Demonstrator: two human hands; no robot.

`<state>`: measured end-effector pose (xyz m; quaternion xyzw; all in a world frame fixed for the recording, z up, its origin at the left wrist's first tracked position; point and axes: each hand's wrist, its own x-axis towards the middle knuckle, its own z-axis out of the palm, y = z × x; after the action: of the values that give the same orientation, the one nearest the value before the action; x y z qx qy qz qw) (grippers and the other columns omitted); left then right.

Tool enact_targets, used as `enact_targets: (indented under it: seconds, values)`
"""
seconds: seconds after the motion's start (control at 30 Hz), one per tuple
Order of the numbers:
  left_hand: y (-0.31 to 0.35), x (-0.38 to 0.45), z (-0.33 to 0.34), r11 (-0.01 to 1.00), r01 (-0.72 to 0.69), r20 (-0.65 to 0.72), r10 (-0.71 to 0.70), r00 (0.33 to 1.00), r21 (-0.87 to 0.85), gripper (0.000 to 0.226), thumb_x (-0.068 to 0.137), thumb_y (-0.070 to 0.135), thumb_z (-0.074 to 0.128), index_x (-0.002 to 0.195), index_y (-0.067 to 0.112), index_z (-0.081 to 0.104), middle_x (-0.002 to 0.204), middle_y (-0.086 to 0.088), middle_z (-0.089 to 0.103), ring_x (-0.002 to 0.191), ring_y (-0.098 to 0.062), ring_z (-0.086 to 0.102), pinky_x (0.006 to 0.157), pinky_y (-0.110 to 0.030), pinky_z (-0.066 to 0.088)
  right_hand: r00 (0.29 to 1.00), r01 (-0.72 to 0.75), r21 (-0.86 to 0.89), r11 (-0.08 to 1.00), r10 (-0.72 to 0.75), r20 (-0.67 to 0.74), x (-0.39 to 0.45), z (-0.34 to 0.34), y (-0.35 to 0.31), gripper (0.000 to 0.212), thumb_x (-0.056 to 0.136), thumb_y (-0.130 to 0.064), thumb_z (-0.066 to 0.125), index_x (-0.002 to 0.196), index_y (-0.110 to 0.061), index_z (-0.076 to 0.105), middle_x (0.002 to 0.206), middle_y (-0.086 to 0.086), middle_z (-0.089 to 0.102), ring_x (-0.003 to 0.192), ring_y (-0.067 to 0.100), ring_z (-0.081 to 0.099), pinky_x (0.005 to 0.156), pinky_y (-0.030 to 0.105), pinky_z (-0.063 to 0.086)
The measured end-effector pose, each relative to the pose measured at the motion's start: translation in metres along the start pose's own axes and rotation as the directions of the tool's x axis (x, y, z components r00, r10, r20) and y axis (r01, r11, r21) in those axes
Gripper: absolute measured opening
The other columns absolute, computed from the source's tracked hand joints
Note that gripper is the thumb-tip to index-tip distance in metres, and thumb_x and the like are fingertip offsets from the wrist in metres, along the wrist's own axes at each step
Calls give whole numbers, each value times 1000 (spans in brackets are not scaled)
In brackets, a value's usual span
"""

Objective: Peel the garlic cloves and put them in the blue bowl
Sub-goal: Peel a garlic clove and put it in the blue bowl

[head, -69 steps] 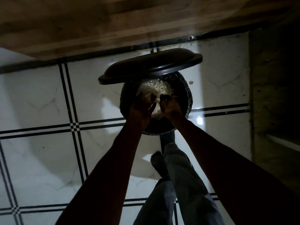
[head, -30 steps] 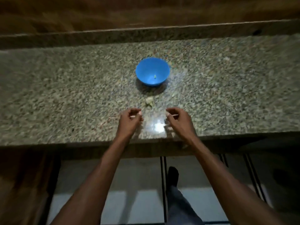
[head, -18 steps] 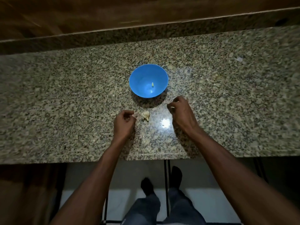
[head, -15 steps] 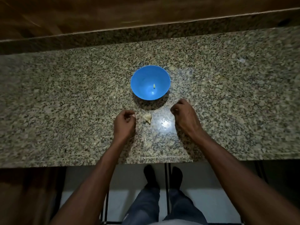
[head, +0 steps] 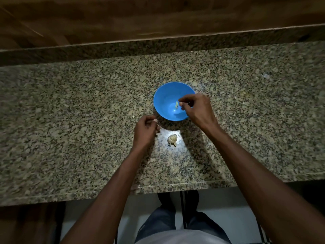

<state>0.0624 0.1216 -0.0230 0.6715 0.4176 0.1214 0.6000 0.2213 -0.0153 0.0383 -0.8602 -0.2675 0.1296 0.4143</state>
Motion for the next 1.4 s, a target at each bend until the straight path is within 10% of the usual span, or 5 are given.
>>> enact_targets:
  seconds: [0.2,0.43,0.57,1.07,1.4]
  values:
    - [-12,-7,-13,997,-47,24,45,999,62,15,103,24,65,116,16,69,92,-7,74,85,-21,74,83,-48,63,981,-112,146,983,132,-140,-43,-8,20,16,97,-19,71,111,-15,80,96,-6,77,90,2,73,79,13,57]
    - [-26,-37,-4,947,-209,331,122,936,242,55,71,45,94,117,26,73,110,7,72,98,-7,68,81,-20,56,971,-134,87,987,113,209,-92,27,44,30,95,-18,73,124,-13,76,116,4,77,100,10,74,89,34,62]
    - [-32,-48,8,928,-250,237,187,953,275,35,75,27,90,106,18,78,95,6,77,84,-6,71,71,-21,54,960,-72,95,993,43,277,-100,39,47,37,90,-14,72,128,-15,74,121,9,72,110,22,71,96,46,58]
    - [-17,-72,17,990,-138,155,130,979,41,22,89,19,84,108,7,80,96,-1,80,89,-10,77,76,-22,60,929,-274,387,881,138,343,-93,34,60,27,84,-25,89,106,-11,80,95,5,81,85,21,78,67,30,58]
    - [-12,-66,20,918,-231,145,193,970,323,35,82,39,87,103,12,81,88,2,80,75,0,75,72,-22,63,930,-277,446,851,120,348,-90,33,59,20,84,-5,86,103,-2,81,91,12,81,76,23,78,62,26,58]
